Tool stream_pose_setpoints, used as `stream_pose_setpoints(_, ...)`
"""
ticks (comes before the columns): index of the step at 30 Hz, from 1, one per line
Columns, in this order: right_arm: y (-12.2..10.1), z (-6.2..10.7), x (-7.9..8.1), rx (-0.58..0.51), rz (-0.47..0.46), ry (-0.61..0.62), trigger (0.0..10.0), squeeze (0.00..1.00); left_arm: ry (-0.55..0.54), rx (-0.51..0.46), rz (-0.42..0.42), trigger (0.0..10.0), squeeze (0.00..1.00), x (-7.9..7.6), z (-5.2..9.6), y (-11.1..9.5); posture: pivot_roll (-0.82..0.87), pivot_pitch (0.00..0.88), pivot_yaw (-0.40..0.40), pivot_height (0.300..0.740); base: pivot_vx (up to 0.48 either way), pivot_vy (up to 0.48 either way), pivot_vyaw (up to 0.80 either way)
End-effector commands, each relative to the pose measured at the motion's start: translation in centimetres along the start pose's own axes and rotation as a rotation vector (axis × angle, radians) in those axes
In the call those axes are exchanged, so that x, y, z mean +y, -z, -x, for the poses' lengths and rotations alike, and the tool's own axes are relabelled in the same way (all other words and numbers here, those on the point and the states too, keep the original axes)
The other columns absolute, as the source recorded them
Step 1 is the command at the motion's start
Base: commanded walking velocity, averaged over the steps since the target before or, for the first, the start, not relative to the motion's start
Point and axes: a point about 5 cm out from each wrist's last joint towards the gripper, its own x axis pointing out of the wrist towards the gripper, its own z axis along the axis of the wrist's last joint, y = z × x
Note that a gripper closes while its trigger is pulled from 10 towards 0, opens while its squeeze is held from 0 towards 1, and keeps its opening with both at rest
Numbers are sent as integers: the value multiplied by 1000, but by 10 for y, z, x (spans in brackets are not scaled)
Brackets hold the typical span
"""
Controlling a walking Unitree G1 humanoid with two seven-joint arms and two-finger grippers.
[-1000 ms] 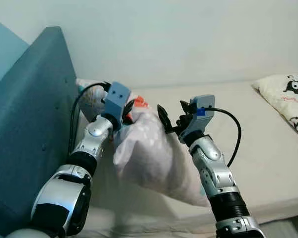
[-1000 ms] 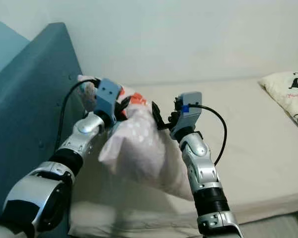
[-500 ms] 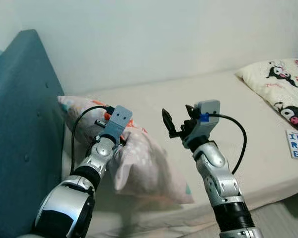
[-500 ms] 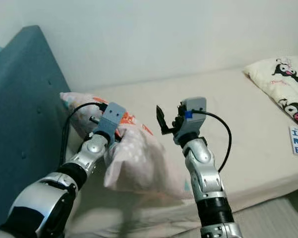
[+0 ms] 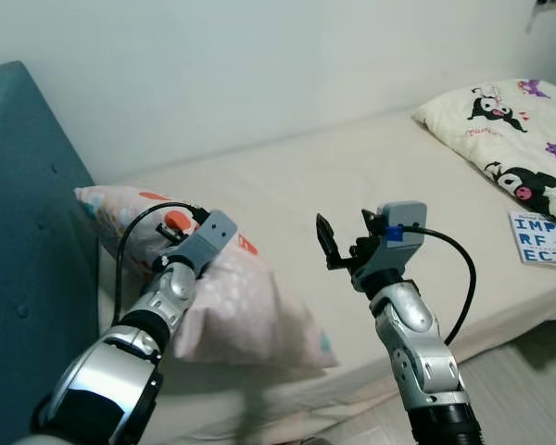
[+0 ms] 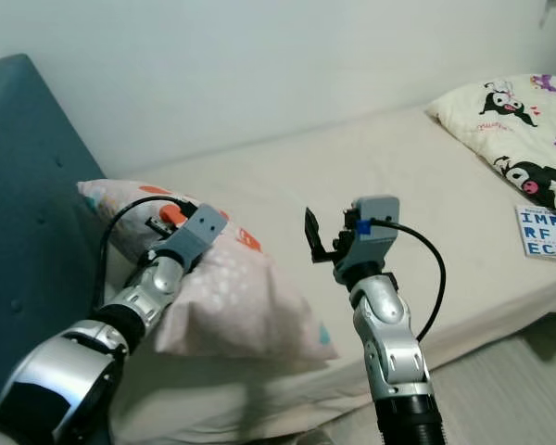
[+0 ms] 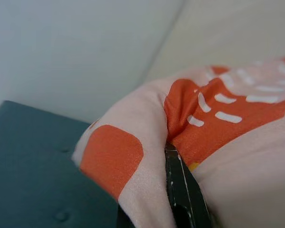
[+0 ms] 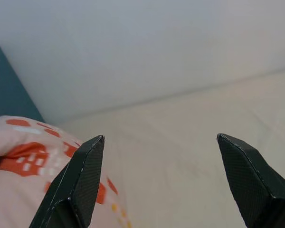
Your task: Clean up the room
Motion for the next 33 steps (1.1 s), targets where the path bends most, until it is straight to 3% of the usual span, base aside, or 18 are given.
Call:
stream_pose_setpoints(1, 1, 2, 5, 10, 2, -5, 10000, 0, -59, 32, -70, 10000, 0, 16, -2, 11, -379, 211, 74, 740, 0, 0, 0)
stream_pose_setpoints(11, 2, 8, 13, 23, -12, -19, 10000, 0, -30, 255, -156, 10000, 0, 18, 12, 61, -390, 226, 79, 740, 0, 0, 0)
stream_pose_setpoints(15, 1, 9, 13, 24, -14, -19, 10000, 0, -33, 297, -164, 10000, 0, 22, 15, 70, -391, 228, 80, 740, 0, 0, 0)
stream_pose_setpoints(20, 2, 10, 14, 32, -19, -19, 10000, 0, -18, 355, -237, 10000, 0, 25, 21, 85, -383, 237, 79, 740, 0, 0, 0)
stream_pose_setpoints(33, 7, 8, 16, 83, 0, -4, 10000, 0, 0, 295, -328, 10000, 0, 27, 18, 80, -374, 236, 75, 715, 0, 0, 0)
